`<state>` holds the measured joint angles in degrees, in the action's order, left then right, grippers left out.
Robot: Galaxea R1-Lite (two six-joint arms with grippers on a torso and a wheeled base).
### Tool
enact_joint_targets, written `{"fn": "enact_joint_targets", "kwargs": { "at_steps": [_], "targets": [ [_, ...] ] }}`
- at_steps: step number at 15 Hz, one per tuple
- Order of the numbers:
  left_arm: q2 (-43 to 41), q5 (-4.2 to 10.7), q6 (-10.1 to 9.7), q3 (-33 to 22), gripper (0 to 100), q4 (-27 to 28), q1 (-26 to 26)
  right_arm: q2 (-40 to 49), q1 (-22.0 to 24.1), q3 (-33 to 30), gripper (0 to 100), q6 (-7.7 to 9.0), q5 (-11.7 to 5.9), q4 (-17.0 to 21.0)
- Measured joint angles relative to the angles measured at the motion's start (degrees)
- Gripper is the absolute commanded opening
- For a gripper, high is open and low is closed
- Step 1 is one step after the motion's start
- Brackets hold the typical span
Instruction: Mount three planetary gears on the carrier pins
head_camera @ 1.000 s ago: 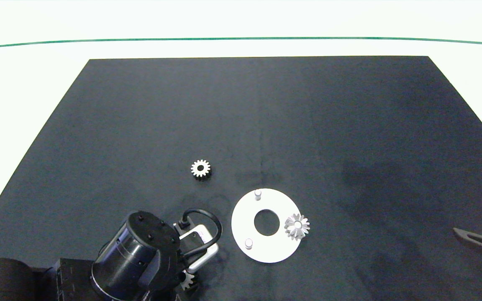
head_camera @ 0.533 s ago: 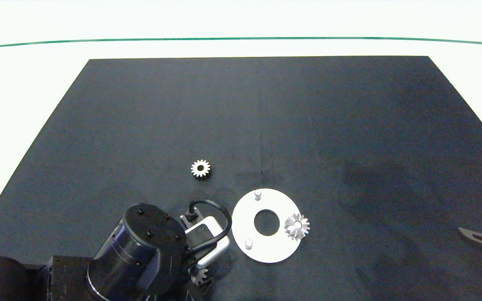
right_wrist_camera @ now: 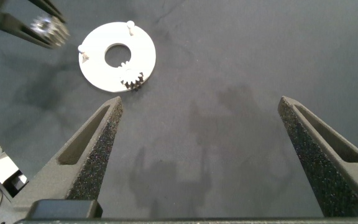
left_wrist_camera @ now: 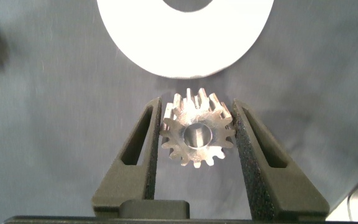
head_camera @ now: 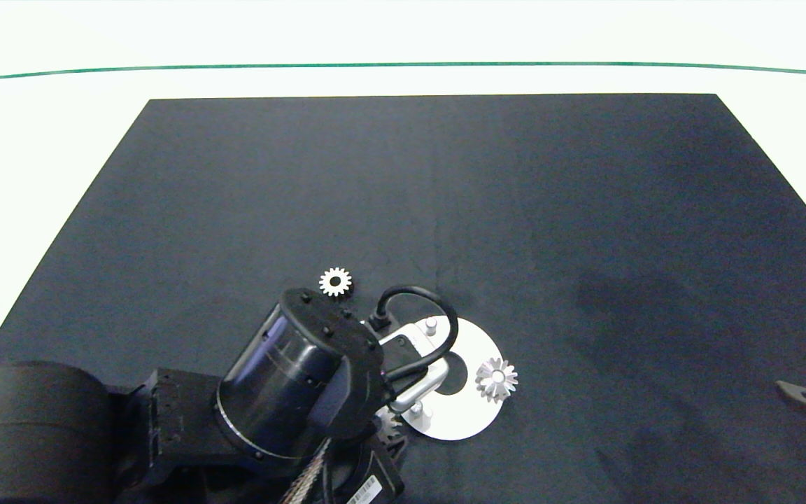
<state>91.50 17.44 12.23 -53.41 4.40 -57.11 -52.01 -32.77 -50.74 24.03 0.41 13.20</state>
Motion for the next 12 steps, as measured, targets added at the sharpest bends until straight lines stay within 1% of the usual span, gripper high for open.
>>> {"fn": "enact_joint_targets", "kwargs": {
  "at_steps": [4,7,10,12],
  "targets": [
    [4.45,0.02,0.44,-5.68,19,2.24,-0.46,0.05,0.0,0.0,100,-0.02,0.0,-0.01],
    [6.27,0.0,0.52,-7.17,19,2.34,-0.66,0.05,0.0,0.0,100,-0.02,0.0,-0.01],
    [7.01,0.02,1.49,-8.08,19,2.35,-0.6,0.05,0.0,0.0,100,-0.02,0.0,0.0],
    [7.29,0.02,1.55,-8.25,19,2.34,-0.51,0.13,0.0,0.02,100,0.0,0.0,-0.01]
  ]
}}
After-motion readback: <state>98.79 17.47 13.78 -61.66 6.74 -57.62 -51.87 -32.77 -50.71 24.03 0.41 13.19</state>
